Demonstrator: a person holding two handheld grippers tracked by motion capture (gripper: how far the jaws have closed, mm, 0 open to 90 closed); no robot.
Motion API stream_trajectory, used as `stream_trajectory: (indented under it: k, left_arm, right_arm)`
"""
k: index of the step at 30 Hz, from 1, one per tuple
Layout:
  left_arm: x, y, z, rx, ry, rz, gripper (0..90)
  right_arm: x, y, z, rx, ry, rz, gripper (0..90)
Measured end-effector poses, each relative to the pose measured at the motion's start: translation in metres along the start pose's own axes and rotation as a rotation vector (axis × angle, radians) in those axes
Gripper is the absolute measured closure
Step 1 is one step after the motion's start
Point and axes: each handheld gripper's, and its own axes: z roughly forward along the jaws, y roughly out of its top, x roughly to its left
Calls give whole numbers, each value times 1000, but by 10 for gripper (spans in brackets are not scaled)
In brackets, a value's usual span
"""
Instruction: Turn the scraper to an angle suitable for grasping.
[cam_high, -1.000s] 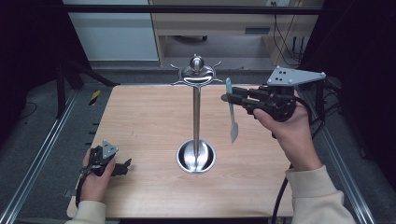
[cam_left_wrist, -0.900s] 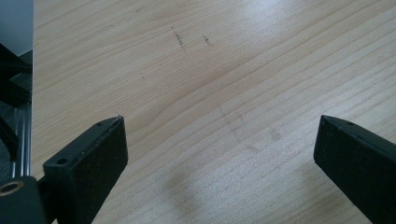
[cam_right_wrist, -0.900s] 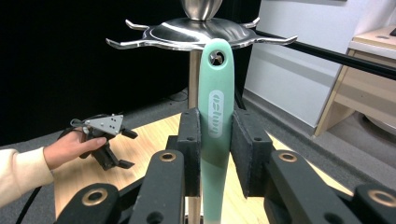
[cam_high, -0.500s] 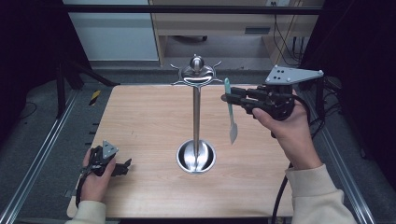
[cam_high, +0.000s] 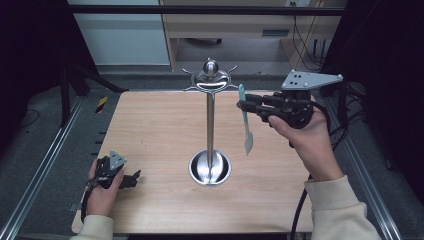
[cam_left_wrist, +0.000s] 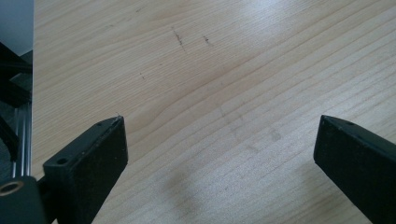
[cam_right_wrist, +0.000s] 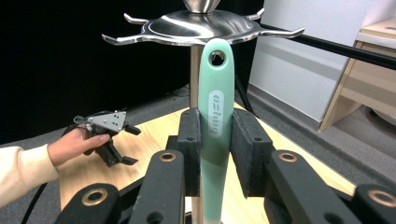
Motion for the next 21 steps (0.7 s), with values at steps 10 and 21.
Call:
stream_trajectory:
  k: [10, 21]
  left_arm:
    - [0, 0, 0, -1, -1, 0, 28]
    - [0, 0, 0, 1, -4, 1, 28]
  right_arm:
    - [0, 0, 5, -1, 0, 3, 744]
    - [0, -1, 8, -1, 2, 5, 744]
